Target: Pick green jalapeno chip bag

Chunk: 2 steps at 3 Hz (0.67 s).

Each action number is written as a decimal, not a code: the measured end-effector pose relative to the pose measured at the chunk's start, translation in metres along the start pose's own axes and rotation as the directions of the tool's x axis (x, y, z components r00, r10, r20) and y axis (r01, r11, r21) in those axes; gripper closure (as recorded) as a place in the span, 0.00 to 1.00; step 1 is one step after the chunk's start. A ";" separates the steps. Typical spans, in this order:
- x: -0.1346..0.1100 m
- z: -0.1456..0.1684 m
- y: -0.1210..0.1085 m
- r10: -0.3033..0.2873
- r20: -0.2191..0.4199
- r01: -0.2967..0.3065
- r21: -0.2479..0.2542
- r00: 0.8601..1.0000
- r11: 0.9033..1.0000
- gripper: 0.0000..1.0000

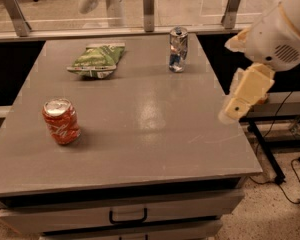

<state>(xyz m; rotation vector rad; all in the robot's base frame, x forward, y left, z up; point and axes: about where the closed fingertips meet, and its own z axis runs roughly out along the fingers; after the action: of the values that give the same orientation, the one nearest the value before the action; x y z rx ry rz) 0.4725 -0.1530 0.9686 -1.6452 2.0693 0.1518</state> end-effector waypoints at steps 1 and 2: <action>-0.067 0.046 -0.005 -0.039 0.151 0.045 -0.031 0.988 0.999 0.00; -0.137 0.089 0.001 -0.066 0.227 0.072 -0.018 0.972 0.997 0.00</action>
Offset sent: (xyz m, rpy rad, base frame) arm 0.0749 0.2526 -0.0325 0.2687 -0.0985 0.1066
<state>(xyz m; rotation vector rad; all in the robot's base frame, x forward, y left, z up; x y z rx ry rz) 0.5198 0.0024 0.9507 -1.6308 1.8452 0.3283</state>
